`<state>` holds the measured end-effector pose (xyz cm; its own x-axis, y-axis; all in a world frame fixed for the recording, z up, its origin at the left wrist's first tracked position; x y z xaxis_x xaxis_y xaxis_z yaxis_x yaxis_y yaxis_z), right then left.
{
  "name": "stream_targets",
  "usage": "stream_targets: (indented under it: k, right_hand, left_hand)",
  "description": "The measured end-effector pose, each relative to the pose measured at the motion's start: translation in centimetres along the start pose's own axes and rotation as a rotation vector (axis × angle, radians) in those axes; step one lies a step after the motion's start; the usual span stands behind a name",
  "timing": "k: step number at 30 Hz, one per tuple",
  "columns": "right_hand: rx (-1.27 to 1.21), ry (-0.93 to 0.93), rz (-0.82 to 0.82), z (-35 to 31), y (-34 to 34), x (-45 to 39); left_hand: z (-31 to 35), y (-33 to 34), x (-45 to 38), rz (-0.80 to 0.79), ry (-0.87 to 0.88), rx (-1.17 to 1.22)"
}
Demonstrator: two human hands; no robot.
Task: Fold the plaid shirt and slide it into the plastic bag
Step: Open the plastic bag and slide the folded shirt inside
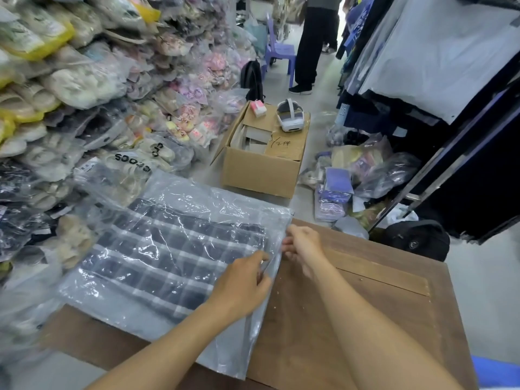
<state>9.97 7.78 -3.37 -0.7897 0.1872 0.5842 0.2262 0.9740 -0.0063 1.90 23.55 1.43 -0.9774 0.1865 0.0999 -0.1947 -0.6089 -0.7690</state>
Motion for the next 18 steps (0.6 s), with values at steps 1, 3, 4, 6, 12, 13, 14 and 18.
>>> stream_targets:
  k: [1,3,4,6,12,13,14,18]
  right_hand:
    - [-0.025,-0.026,0.096,-0.4,-1.0,-0.5]
    - [-0.020,-0.045,0.181,-0.7,-2.1,-1.5]
    - [0.000,-0.044,0.178,-0.9,-2.3,-1.8]
    - [0.031,-0.043,0.169,-0.9,-2.7,-2.5]
    - [-0.051,-0.074,0.178,-1.1,-3.7,-3.5]
    - [-0.055,-0.089,0.171,-1.1,-3.8,-3.7]
    - [-0.056,-0.107,0.162,-1.2,-3.8,-3.7]
    - [-0.004,-0.163,0.169,-1.5,-4.2,-4.1]
  left_hand:
    - [0.2,0.5,-0.1,-0.023,0.012,0.022]
    - [1.2,1.4,-0.3,-0.087,0.042,0.049]
    - [1.8,1.7,-0.5,-0.117,0.062,0.038]
    - [2.9,1.9,-1.3,-0.162,0.089,-0.014]
    - [3.5,0.5,-7.7,-0.038,0.055,-0.074]
    - [3.9,0.3,-9.1,0.004,0.067,-0.110]
    - [4.3,0.1,-10.4,0.035,0.087,-0.147]
    - [5.0,1.3,-15.0,-0.034,0.145,-0.301]
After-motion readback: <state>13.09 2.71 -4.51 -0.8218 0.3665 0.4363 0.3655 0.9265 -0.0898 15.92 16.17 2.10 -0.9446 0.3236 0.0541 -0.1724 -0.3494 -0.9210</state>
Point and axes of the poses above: each hand's wrist, its own x-axis away from the middle knuckle, its own y-axis out of the palm, z = x × y, the point moved 5 cm from there along -x, towards the middle knuckle, and after that the axes turned 6 degrees about -x, right-handed, at the moved point
